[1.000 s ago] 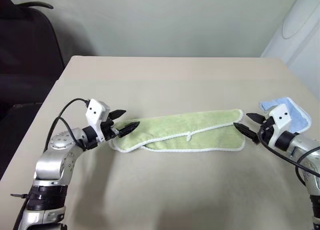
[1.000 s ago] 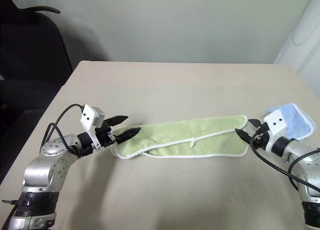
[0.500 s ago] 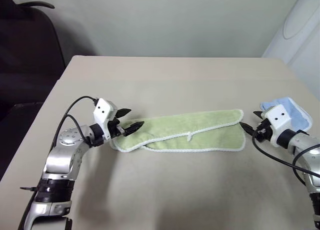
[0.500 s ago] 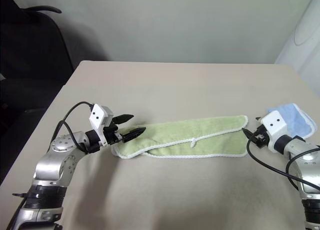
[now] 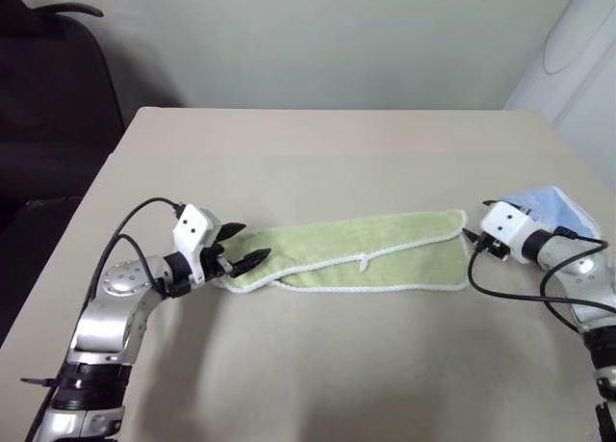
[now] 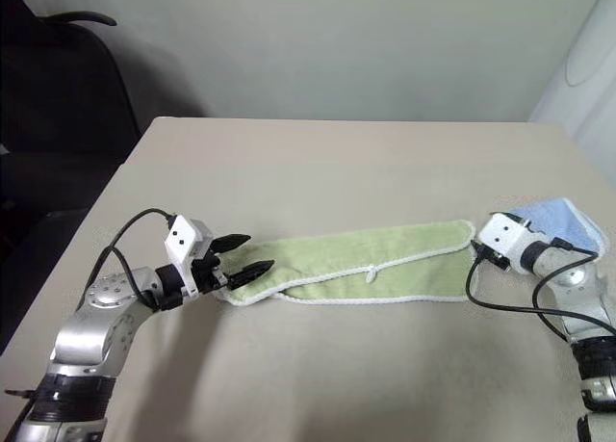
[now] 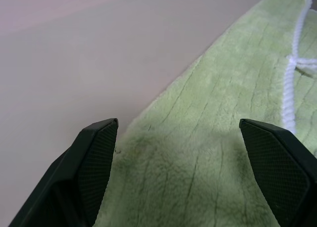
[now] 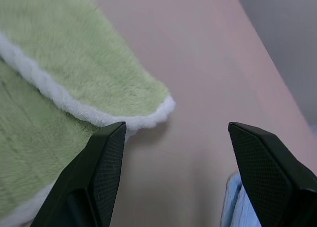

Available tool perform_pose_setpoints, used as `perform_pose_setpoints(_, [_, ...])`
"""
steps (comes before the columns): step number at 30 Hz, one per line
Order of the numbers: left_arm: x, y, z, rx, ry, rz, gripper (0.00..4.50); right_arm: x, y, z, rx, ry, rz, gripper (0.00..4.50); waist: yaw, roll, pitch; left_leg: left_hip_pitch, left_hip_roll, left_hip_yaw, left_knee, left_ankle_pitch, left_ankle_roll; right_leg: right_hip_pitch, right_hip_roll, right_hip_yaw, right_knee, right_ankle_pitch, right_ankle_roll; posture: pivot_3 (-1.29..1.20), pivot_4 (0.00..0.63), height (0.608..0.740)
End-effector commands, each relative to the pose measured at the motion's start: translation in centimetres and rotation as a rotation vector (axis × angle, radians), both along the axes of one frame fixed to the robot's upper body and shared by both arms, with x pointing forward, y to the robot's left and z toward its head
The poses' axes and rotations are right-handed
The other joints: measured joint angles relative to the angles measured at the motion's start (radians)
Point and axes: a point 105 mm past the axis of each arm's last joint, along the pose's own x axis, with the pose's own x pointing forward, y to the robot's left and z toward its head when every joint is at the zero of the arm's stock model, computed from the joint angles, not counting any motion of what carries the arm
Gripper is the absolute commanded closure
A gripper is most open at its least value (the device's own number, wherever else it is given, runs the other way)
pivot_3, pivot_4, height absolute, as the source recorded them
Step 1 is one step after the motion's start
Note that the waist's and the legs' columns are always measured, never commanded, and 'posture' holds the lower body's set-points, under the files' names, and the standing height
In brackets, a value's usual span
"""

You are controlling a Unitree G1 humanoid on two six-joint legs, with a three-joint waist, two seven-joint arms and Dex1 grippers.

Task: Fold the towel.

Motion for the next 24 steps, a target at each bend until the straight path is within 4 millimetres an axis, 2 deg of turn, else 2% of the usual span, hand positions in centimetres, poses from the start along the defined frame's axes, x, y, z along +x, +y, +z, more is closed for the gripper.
perform_pose_setpoints(1, [-0.4,0.0,1.2,0.006,-0.045,-0.003,0.26,0.7,0.1,0.7,-0.128,-0.044,0.067,1.02,0.0,0.0,0.0,0.0,0.0,0.0,0.0,0.0,0.0,0.0,0.0,0.0,0.0,0.0,0.0,0.0,0.15,0.74])
perform_pose_setpoints(5, [-0.5,-0.1,1.0,0.012,-0.038,-0.003,0.26,1.1,0.8,-0.2,-0.259,-0.04,0.149,1.02,-0.001,0.0,0.0,0.0,0.001,0.001,0.0,-0.004,-0.001,-0.001,0.0,0.0,0.001,0.001,-0.002,0.0,0.15,0.74])
perform_pose_setpoints(18, [-0.1,0.1,1.0,0.029,-0.04,-0.002,0.26,0.6,-0.5,0.5,-0.353,-0.067,0.168,1.02,0.0,0.0,0.0,0.0,0.001,0.001,0.0,-0.005,-0.002,-0.002,-0.001,0.0,0.001,0.001,-0.003,0.0,0.15,0.74])
perform_pose_setpoints(24, [0.1,-0.1,1.0,0.031,-0.041,-0.008,0.26,1.0,-0.2,0.4,-0.344,-0.08,0.165,1.02,-0.001,0.0,0.0,0.0,0.001,0.001,0.0,-0.006,-0.002,-0.002,-0.001,0.0,0.001,0.001,-0.003,0.0,0.15,0.74])
